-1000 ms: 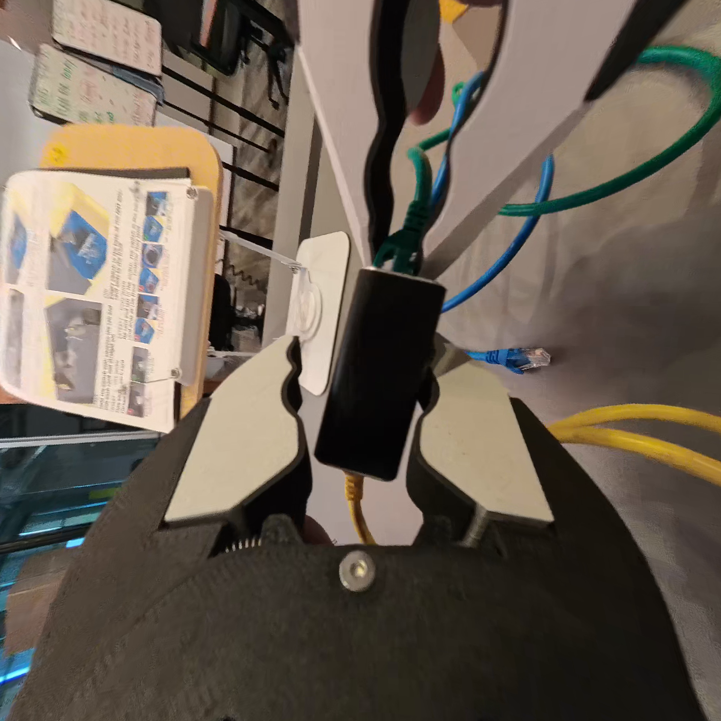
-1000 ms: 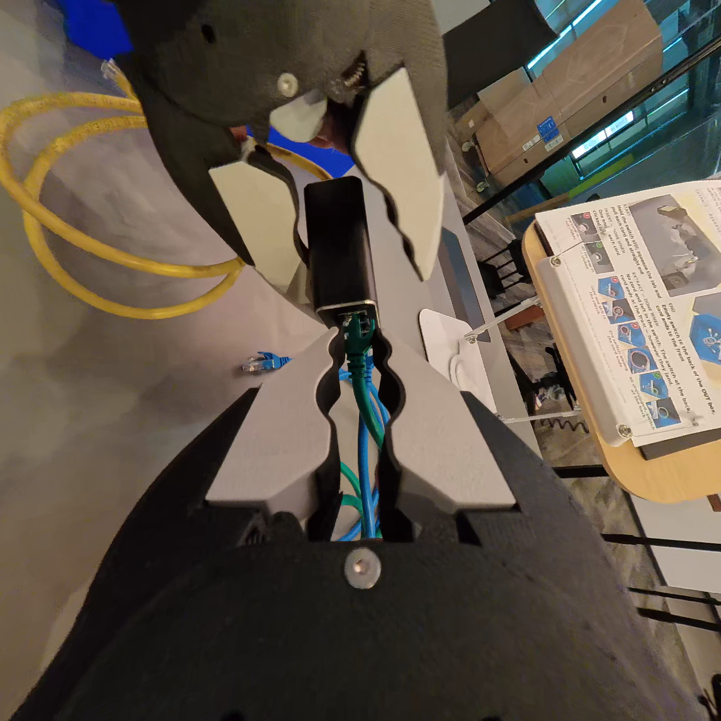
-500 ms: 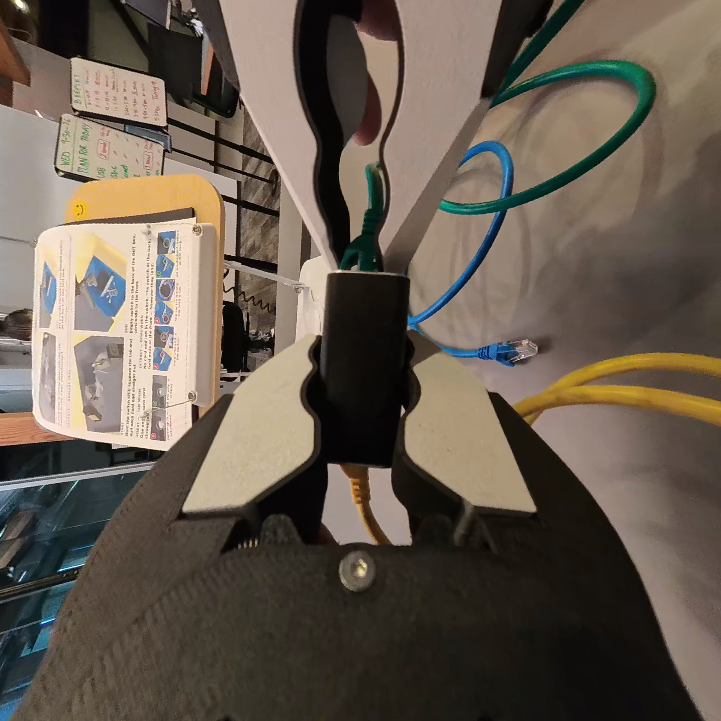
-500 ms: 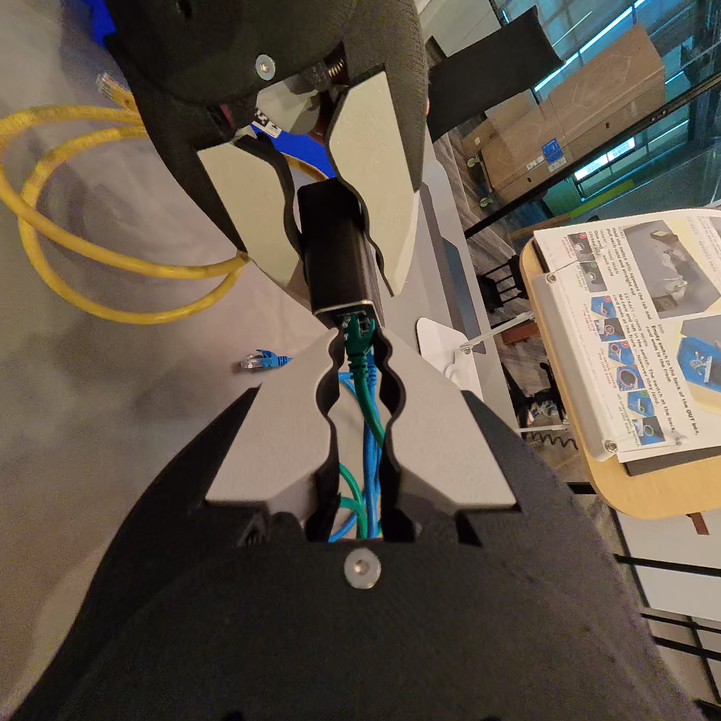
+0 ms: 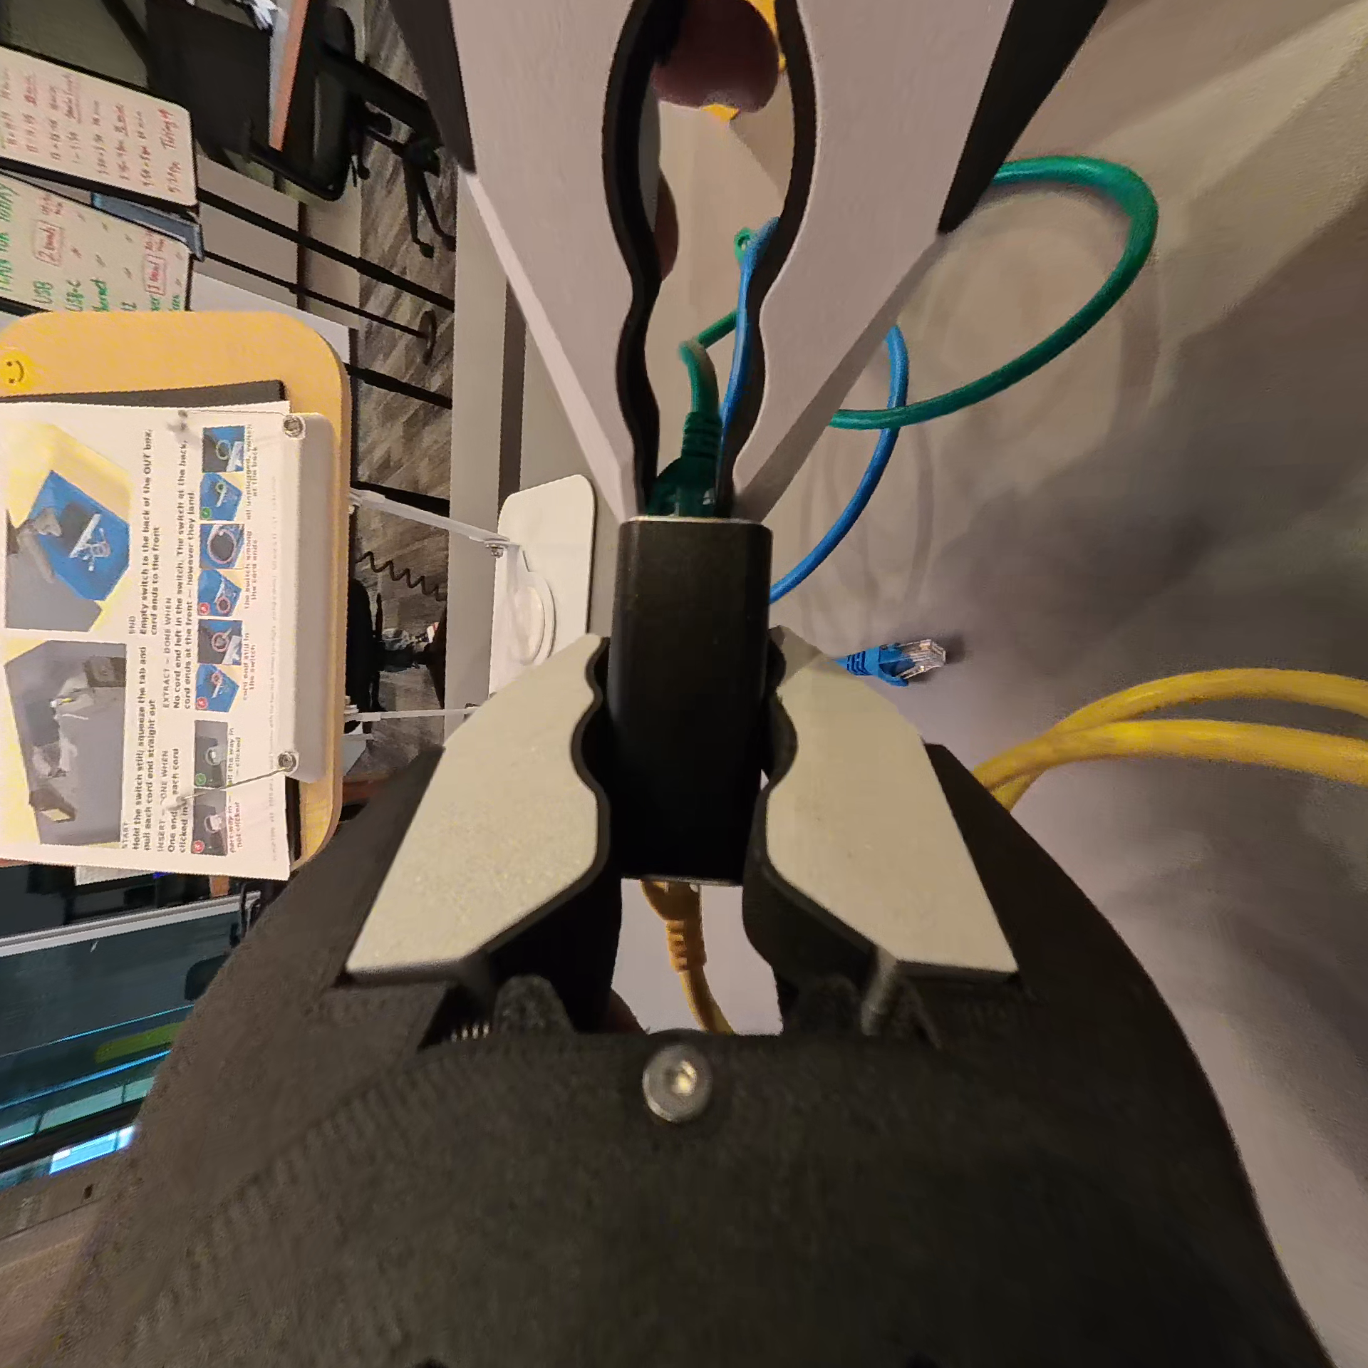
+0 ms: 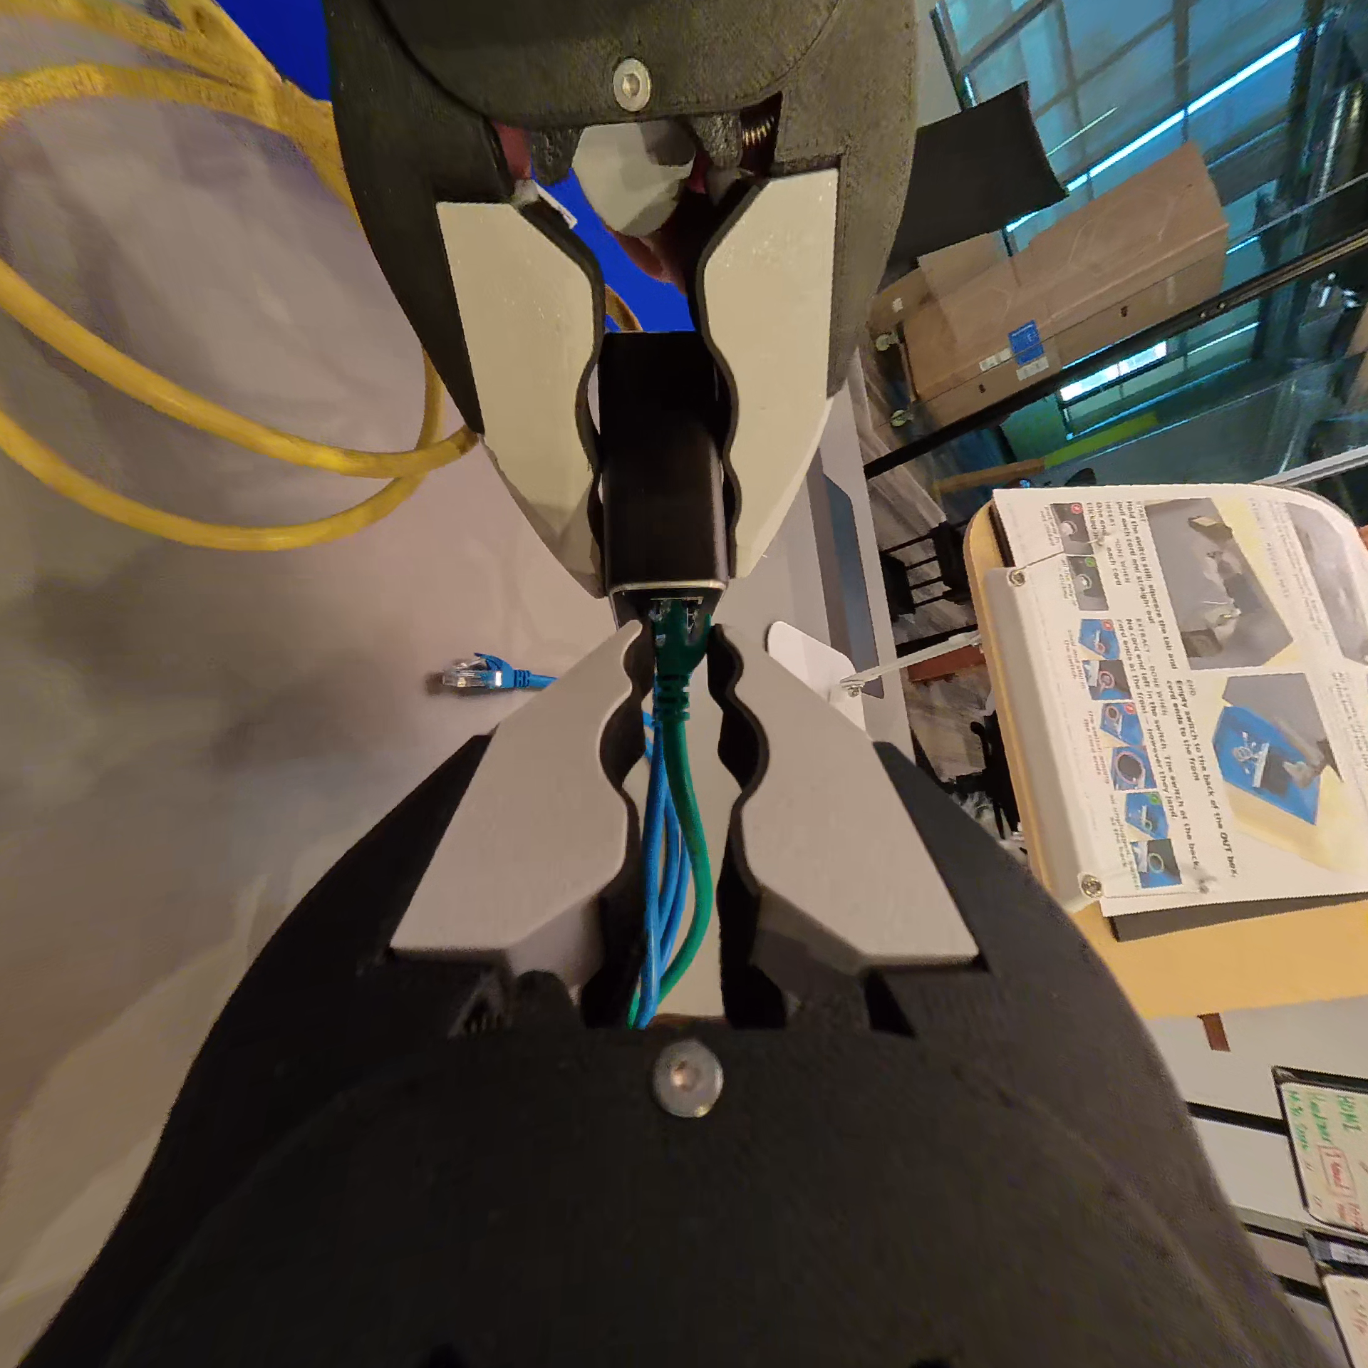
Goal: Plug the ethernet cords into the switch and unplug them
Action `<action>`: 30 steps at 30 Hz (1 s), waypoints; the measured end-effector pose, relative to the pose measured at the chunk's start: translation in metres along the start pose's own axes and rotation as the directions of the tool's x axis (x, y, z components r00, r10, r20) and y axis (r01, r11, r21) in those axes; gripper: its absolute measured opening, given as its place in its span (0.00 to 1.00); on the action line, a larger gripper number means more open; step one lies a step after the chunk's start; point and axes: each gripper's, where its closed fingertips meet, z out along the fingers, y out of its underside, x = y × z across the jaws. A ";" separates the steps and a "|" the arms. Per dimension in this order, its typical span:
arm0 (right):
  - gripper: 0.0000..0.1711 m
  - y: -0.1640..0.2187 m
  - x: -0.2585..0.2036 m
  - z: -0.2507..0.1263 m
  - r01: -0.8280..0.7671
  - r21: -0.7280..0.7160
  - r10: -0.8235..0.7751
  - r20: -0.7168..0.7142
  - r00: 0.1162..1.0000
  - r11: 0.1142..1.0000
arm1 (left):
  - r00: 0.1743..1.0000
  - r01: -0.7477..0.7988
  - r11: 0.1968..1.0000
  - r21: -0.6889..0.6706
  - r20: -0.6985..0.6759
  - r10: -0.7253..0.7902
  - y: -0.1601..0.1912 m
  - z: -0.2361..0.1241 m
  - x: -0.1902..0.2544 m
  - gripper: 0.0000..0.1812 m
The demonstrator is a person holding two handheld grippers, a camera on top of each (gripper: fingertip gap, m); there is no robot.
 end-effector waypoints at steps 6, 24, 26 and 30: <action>0.06 -0.002 0.002 -0.004 -0.057 0.036 0.057 0.009 0.998 0.998 | 1.000 0.023 0.999 -0.026 0.011 -0.023 0.002 -0.005 -0.011 0.41; 0.06 -0.016 0.007 -0.016 -0.041 0.107 0.045 -0.029 0.999 0.993 | 0.938 0.232 0.972 0.028 -0.272 -0.216 0.006 -0.017 0.000 0.58; 0.06 -0.016 0.005 -0.015 0.010 0.085 -0.007 -0.035 0.999 0.996 | 0.883 0.330 0.944 0.025 -0.362 -0.299 0.002 -0.023 0.001 0.60; 0.06 -0.023 -0.004 -0.012 0.071 0.088 -0.069 -0.029 0.997 0.994 | 0.775 0.442 0.897 -0.025 -0.494 -0.395 0.000 -0.027 -0.003 0.66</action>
